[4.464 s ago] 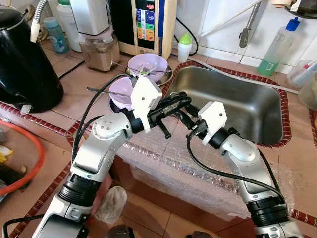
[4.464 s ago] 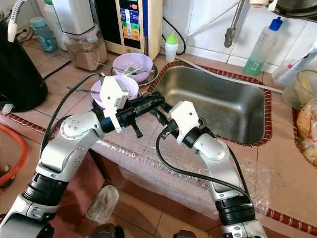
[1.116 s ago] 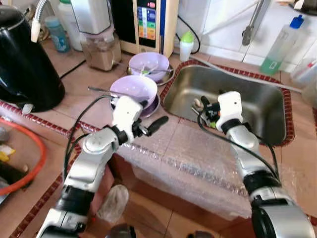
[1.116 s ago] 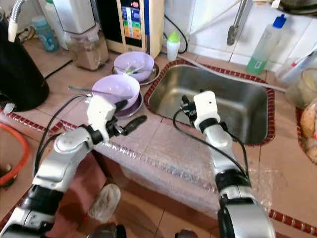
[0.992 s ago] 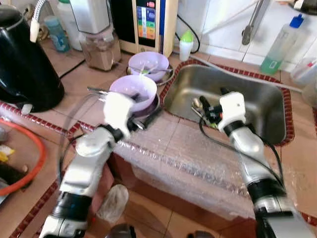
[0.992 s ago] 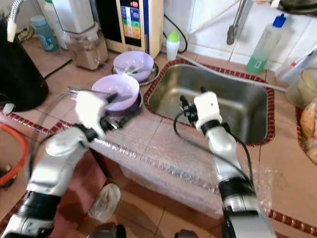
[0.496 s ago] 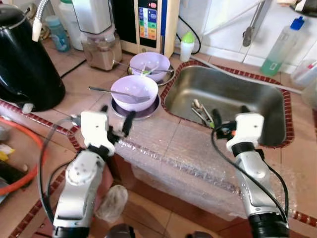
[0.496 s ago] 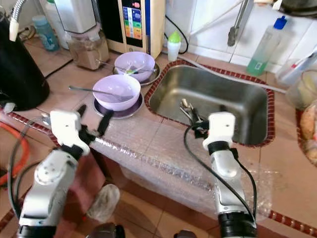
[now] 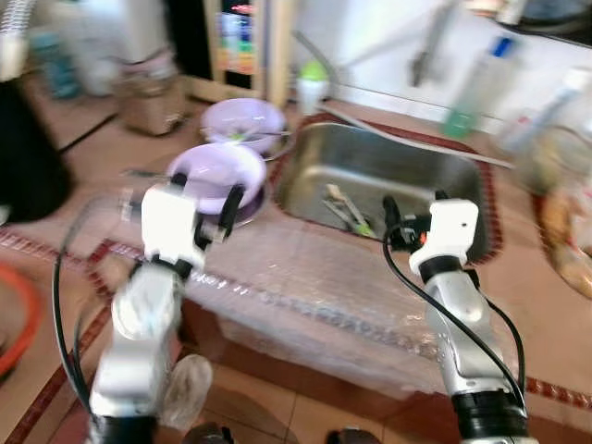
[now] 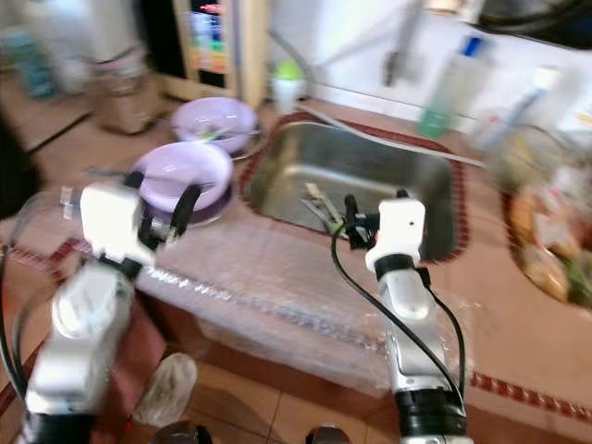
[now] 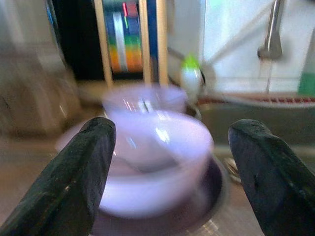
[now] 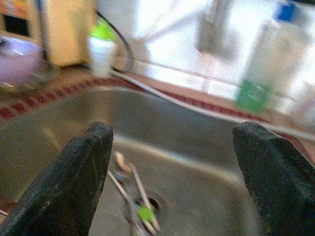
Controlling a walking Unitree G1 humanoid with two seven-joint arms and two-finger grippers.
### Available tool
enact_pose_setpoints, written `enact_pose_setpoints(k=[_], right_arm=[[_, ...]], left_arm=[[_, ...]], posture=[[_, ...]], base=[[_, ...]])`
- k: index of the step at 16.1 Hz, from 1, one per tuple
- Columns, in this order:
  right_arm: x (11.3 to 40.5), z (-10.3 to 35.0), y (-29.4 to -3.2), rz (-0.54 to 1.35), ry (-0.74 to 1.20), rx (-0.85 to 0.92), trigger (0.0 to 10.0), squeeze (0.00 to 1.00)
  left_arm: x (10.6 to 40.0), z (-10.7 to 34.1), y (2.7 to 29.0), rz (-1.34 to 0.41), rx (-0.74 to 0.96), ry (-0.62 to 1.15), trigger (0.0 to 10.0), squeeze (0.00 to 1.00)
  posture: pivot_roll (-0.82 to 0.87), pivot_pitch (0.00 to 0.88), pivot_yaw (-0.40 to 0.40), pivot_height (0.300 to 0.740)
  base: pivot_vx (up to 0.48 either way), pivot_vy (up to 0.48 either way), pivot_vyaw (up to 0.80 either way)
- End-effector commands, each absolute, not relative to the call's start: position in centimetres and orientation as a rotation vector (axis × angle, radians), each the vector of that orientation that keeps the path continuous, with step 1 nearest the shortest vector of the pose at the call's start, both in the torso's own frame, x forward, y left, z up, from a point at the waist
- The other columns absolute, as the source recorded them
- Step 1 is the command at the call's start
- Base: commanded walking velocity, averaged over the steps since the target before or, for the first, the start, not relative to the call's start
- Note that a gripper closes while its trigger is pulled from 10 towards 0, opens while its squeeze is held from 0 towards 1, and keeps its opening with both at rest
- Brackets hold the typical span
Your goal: Kitchen organization
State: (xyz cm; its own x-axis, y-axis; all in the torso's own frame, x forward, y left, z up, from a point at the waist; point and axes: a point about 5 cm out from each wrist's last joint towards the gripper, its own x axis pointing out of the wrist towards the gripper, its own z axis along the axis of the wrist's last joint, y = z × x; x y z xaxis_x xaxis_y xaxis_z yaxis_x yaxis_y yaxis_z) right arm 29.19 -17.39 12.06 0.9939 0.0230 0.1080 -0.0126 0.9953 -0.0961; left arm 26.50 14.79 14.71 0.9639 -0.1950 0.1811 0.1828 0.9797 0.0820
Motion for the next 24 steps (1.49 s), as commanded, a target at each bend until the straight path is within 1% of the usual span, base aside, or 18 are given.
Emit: enact_pose_setpoints(k=[1, 4, 7, 9, 10, 12, 14, 15, 16, 17, 19, 21, 24], right_arm=[[28.8, 12.0, -17.9, -0.017, -0.103, -0.084, 10.0, 0.0], [28.6, 11.8, -17.7, -0.014, -0.094, -0.073, 10.0, 0.0], [29.3, 12.5, -17.0, -0.003, -0.133, -0.083, 10.0, 0.0], [29.3, 12.3, -17.4, -0.048, -0.107, -0.006, 10.0, 0.0], [29.0, 12.0, -17.2, -0.036, -0.097, 0.007, 10.0, 0.0], [28.8, 11.5, -16.8, -0.024, -0.076, 0.006, 10.0, 0.0], [29.1, 11.5, -15.8, 0.025, -0.076, -0.03, 10.0, 0.0], [29.3, 11.8, -15.5, 0.042, -0.087, -0.107, 10.0, 0.0], [29.3, 11.8, -15.4, 0.045, -0.092, -0.121, 10.0, 0.0], [29.3, 11.8, -14.8, 0.09, -0.078, -0.019, 10.0, 0.0], [29.4, 11.6, -14.5, 0.091, -0.062, -0.012, 10.0, 0.0], [29.3, 10.9, -13.7, 0.147, -0.022, 0.018, 10.0, 0.0], [29.3, 10.6, -13.2, 0.126, 0.002, -0.049, 10.0, 0.0]], left_arm=[[26.1, 14.7, 15.1, -0.145, 0.027, -0.181, 10.0, 0.0], [25.7, 14.6, 15.0, -0.155, 0.041, -0.201, 10.0, 0.0], [25.5, 15.1, 15.5, -0.153, 0.064, -0.21, 10.0, 0.0], [24.8, 15.7, 15.4, -0.145, 0.06, -0.217, 10.0, 0.0], [24.7, 15.7, 15.4, -0.14, 0.061, -0.218, 10.0, 0.0], [24.5, 15.7, 15.5, -0.109, 0.054, -0.214, 10.0, 0.0], [24.5, 15.6, 15.4, -0.113, 0.058, -0.211, 10.0, 0.0], [24.5, 15.7, 15.3, -0.113, 0.053, -0.211, 10.0, 0.0], [24.5, 15.8, 15.3, -0.114, 0.053, -0.211, 10.0, 0.0], [24.5, 15.7, 15.1, -0.118, 0.05, -0.208, 10.0, 0.0], [24.6, 15.6, 15.0, -0.124, 0.049, -0.205, 10.0, 0.0], [25.0, 15.6, 14.8, -0.131, 0.047, -0.205, 10.0, 0.0], [25.2, 15.7, 14.7, -0.14, 0.046, -0.211, 10.0, 0.0]], posture=[[0.0, 0.0, -0.023, 0.74], [0.0, 0.0, -0.02, 0.74], [0.01, 0.0, -0.009, 0.74], [0.01, 0.006, 0.001, 0.74], [0.02, 0.0, 0.005, 0.74], [0.02, 0.0, 0.001, 0.74], [0.02, 0.0, 0.001, 0.74], [0.02, 0.0, 0.001, 0.74], [0.02, 0.0, 0.001, 0.74], [0.02, 0.0, -0.007, 0.74], [0.02, 0.0, -0.007, 0.74], [0.02, 0.0, -0.004, 0.74], [0.02, 0.0, -0.004, 0.74]], base=[[0.0, 0.0, -0.8], [0.0, 0.0, -0.8], [0.0, 0.0, 0.0], [0.0, 0.0, 0.0], [0.0, 0.0, 0.0], [0.0, 0.0, 0.0], [0.0, 0.0, 0.0], [0.0, 0.0, 0.0], [0.0, 0.0, 0.0], [0.0, 0.0, 0.0], [0.0, 0.0, 0.0], [0.0, 0.0, 0.0], [0.0, 0.325, 0.0]])
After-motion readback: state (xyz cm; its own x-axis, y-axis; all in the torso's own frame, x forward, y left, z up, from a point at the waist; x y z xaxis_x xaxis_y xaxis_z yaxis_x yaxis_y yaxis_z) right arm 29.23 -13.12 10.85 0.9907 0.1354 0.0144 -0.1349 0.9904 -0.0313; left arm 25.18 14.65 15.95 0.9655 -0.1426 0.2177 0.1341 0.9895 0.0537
